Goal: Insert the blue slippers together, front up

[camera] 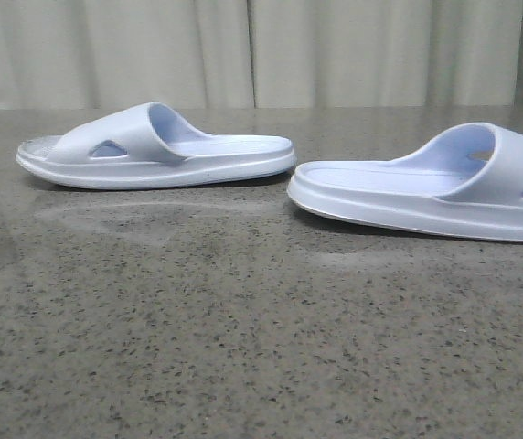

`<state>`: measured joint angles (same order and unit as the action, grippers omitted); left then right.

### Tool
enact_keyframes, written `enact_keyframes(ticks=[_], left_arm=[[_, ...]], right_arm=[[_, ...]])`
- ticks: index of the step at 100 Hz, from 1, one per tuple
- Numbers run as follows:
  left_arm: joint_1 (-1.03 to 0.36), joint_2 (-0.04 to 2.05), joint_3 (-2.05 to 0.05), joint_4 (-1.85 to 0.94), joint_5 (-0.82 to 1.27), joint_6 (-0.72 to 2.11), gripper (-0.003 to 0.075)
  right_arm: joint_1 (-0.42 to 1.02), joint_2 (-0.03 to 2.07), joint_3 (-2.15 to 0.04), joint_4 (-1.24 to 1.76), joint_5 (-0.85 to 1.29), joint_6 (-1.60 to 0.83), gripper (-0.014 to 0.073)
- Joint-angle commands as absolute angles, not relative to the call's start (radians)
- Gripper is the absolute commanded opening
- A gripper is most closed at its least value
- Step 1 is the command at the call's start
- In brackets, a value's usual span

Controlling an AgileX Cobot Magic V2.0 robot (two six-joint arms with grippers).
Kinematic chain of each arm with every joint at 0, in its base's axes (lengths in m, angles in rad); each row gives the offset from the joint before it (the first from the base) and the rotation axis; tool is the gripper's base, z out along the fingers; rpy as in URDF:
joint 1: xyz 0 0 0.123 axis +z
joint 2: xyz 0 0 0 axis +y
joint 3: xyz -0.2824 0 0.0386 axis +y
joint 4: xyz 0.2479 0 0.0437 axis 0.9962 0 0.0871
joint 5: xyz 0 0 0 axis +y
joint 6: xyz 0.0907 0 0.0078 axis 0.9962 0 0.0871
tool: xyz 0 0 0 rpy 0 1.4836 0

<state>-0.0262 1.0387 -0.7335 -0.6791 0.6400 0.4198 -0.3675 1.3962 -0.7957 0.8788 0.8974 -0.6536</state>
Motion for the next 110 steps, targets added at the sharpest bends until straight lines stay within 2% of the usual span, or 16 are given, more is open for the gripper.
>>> enact_keyframes(ticks=[1, 25, 56, 110], left_arm=[[-0.032, 1.056, -0.771, -0.743, 0.607, 0.423, 0.0342], [-0.030, 1.217, -0.859, -0.867, 0.651, 0.514, 0.0342], [0.085, 1.452, -0.997, -1.141, 0.791, 0.725, 0.0341], [0.076, 1.659, -1.132, -1.165, 0.879, 0.767, 0.0340]], right_arm=[[-0.372, 1.380, -0.818, 0.901, 0.906, -0.670, -0.0107], [-0.372, 1.380, -0.818, 0.904, 0.903, -0.670, -0.0107], [-0.372, 1.380, -0.818, 0.906, 0.902, -0.670, -0.0107], [-0.372, 1.380, -0.818, 0.914, 0.895, -0.670, -0.0107]])
